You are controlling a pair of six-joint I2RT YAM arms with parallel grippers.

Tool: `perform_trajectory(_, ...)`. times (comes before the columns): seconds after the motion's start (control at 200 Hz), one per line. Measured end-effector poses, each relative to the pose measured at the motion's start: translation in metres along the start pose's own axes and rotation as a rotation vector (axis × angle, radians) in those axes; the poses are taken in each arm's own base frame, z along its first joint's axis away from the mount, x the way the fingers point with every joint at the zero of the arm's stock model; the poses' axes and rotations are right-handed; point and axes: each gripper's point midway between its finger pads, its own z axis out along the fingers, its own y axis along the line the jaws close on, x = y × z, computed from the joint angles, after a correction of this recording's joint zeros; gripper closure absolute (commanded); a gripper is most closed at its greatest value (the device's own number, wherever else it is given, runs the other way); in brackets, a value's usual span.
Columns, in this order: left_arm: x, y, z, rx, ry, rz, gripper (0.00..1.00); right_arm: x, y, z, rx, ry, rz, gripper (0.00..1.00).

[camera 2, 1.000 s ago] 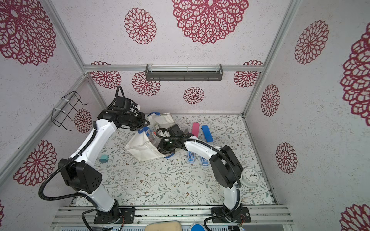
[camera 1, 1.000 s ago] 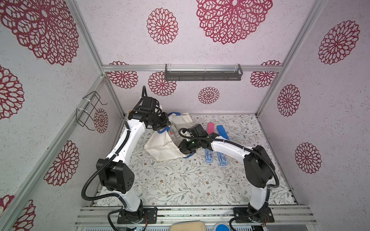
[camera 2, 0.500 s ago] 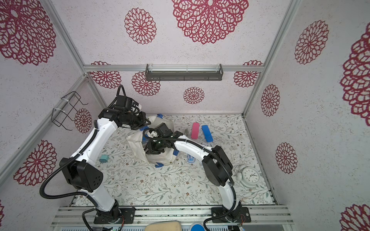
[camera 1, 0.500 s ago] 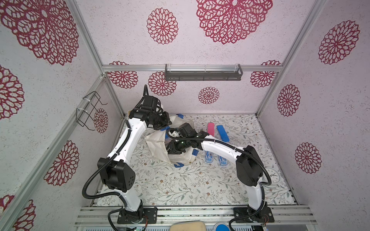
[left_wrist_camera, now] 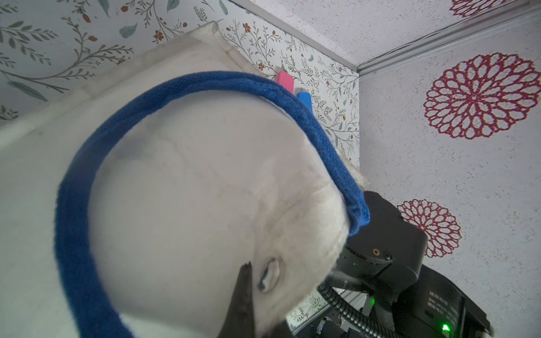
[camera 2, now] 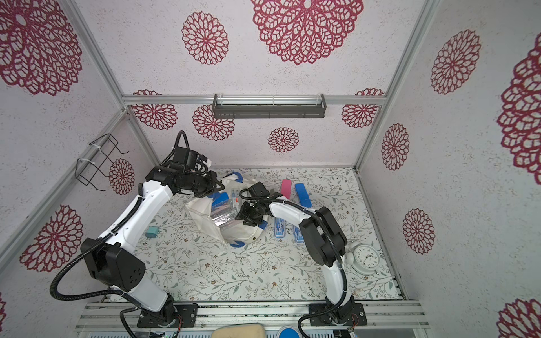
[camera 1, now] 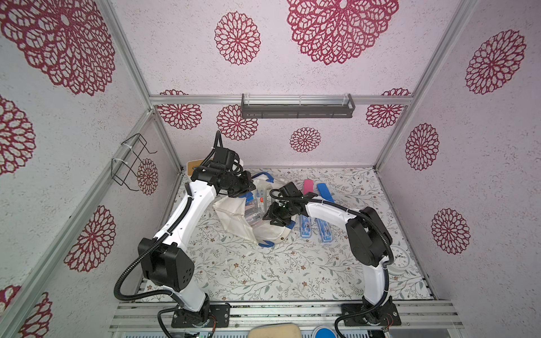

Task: Take out the compass set from the canvas bag
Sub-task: Pick up the compass set from the canvas bag.

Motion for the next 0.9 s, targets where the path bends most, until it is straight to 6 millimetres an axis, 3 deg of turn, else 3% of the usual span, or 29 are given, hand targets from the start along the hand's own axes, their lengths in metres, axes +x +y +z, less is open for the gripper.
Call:
perform_trajectory(0.185, 0.003, -0.003, 0.002, -0.003, 0.002, 0.003, 1.00, -0.008, -0.001, 0.013, -0.030, -0.009, 0.071, 0.48)
perform_trajectory(0.485, 0.012, -0.009, 0.007, 0.003, 0.025, 0.009, 1.00, -0.008, -0.027, 0.038, -0.011, 0.003, 0.164, 0.53)
perform_trajectory(0.73, 0.013, -0.010, 0.008, 0.012, 0.031, 0.009, 1.00, -0.016, -0.020, 0.044, -0.076, -0.029, 0.198, 0.53)
perform_trajectory(0.895, 0.013, -0.010, 0.008, 0.014, 0.032, 0.009, 1.00, -0.026, -0.012, 0.049, -0.131, -0.055, 0.219, 0.59)
